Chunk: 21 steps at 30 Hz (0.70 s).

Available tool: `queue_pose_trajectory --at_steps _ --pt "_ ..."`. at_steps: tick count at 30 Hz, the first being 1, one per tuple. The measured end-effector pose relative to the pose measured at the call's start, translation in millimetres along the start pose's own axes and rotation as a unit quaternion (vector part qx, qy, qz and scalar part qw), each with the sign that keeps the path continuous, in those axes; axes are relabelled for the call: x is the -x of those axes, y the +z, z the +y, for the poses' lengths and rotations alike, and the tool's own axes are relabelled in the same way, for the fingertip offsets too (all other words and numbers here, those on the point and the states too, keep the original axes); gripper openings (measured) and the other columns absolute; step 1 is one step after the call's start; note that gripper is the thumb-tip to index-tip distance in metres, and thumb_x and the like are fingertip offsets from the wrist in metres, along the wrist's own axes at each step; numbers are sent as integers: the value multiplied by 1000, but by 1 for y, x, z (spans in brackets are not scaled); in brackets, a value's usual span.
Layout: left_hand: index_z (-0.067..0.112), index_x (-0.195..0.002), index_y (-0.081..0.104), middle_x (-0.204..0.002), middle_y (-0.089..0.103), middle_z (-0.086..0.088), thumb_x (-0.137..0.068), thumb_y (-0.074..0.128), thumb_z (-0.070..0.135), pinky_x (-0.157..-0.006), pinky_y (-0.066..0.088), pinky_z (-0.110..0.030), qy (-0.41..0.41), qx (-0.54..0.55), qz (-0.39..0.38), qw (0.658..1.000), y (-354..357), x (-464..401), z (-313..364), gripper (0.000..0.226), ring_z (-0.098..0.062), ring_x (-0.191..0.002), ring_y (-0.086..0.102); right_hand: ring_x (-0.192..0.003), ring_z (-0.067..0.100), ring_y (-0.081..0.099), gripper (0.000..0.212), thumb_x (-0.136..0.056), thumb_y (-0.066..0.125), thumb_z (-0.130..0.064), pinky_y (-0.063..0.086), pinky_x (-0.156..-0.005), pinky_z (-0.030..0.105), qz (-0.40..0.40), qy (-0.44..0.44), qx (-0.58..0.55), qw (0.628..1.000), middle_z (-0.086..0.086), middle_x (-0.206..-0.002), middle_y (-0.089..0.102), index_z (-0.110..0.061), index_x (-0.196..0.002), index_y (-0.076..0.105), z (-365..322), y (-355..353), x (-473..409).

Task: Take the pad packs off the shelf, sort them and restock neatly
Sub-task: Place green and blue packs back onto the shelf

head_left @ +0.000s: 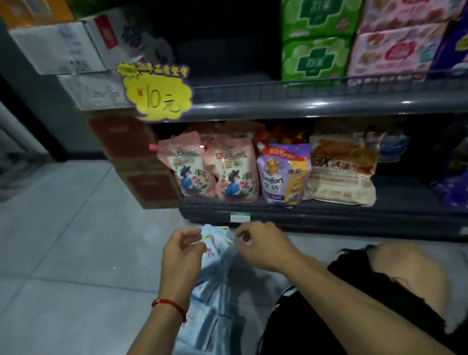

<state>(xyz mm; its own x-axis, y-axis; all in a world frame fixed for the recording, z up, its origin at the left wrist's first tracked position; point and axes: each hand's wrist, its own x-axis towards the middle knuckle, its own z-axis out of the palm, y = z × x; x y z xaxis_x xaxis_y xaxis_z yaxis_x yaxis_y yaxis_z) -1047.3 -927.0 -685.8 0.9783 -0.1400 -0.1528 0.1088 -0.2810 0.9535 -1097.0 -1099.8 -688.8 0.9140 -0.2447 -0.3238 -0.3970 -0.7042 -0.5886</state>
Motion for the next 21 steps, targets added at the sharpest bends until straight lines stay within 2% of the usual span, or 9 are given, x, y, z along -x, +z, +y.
queue_pose_trajectory --at_steps 5,8,11,14,16,19,21 --pt "12 -103 66 -97 70 -3 -87 59 -10 -83 52 -33 101 39 -100 989 89 0 66 28 -12 -85 64 -102 27 69 31 -81 56 -41 56 -91 42 198 10 -99 975 1 -104 76 -24 -101 74 19 -94 10" --pt "13 -101 64 -94 68 -3 -87 63 -6 -81 57 -30 155 68 -193 966 172 13 115 24 -12 -84 63 -101 23 69 18 -85 63 -30 55 -92 38 329 59 -153 930 -2 -99 77 -28 -97 75 71 -161 45" --pt "20 -97 65 -95 69 0 -85 63 -7 -92 55 -44 175 37 -284 942 260 39 150 30 -15 -90 64 -99 19 69 13 -89 64 -26 54 -89 33 396 139 -195 886 -5 -93 76 -27 -98 74 135 -190 90" --pt "18 -100 68 -97 69 -3 -83 65 -6 -93 55 -48 158 2 -346 925 317 61 155 30 -16 -91 64 -102 20 70 15 -92 65 -24 54 -89 33 387 183 -223 876 -5 -89 72 -23 -103 74 181 -193 114" --pt "19 -101 68 -100 70 -6 -85 65 -5 -92 55 -47 150 -6 -345 927 327 54 152 29 -18 -93 65 -102 22 68 17 -93 64 -27 54 -91 34 337 170 -207 903 -3 -97 72 -25 -108 71 191 -201 111" --pt "20 -95 67 -97 68 -9 -92 59 -2 -78 55 -38 99 24 -287 952 296 21 150 24 -20 -86 63 -103 22 66 22 -94 65 -31 54 -94 36 246 122 -159 948 4 -113 70 -22 -114 68 172 -208 83" --pt "18 -93 66 -95 66 -12 -94 57 -2 -71 52 -34 70 14 -228 971 255 -9 135 22 -21 -83 61 -100 23 66 23 -96 64 -30 54 -93 36 180 72 -129 973 7 -108 73 -15 -111 71 141 -196 45"
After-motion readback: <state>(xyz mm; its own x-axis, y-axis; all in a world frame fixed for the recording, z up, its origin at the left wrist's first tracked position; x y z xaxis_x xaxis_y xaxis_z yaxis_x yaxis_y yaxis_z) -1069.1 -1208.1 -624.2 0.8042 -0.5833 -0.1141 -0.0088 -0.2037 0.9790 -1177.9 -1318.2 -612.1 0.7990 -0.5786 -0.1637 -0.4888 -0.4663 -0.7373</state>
